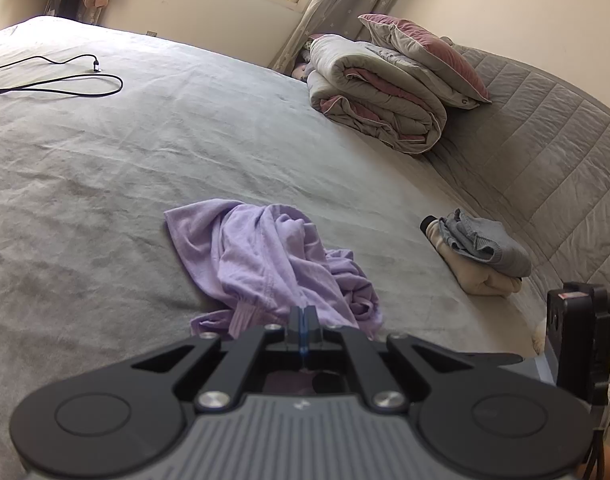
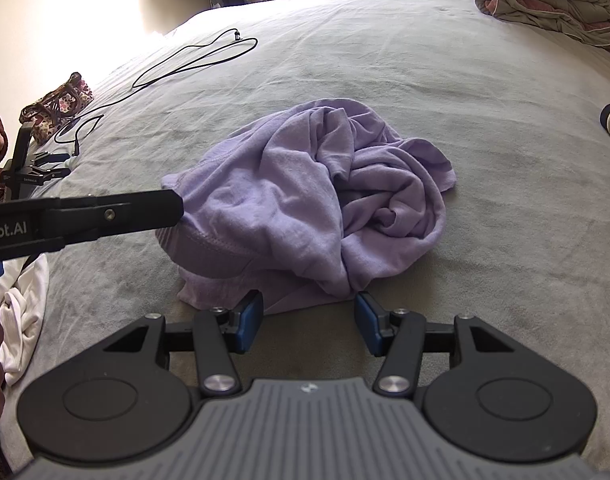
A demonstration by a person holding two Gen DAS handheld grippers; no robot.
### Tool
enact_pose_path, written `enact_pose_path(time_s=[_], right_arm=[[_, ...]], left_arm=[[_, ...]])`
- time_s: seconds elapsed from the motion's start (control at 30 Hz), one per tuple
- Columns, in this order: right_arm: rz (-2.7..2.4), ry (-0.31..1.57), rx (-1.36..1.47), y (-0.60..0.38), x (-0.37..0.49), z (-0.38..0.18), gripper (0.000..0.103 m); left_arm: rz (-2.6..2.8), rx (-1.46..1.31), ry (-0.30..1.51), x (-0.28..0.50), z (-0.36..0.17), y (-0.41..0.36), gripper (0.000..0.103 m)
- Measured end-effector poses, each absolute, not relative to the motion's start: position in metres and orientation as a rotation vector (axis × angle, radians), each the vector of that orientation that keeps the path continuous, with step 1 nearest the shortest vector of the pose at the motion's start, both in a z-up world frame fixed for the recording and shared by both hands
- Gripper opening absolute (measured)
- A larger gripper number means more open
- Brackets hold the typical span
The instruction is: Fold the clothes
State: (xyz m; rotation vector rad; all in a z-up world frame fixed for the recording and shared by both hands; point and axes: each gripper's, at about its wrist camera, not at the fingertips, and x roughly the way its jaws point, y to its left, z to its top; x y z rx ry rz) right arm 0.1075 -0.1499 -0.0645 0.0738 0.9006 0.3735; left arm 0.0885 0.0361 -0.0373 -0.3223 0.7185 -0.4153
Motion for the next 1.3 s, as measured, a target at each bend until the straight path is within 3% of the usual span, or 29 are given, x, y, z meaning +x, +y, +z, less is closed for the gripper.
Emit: enact_pose_path(time_s=[1.3], right_arm=[[0.392, 0.892, 0.057, -0.148, 0.107, -0.063, 0.055]], left_arm=[[-0.383, -0.352, 0.713, 0.094, -0.036, 0.048, 0.000]])
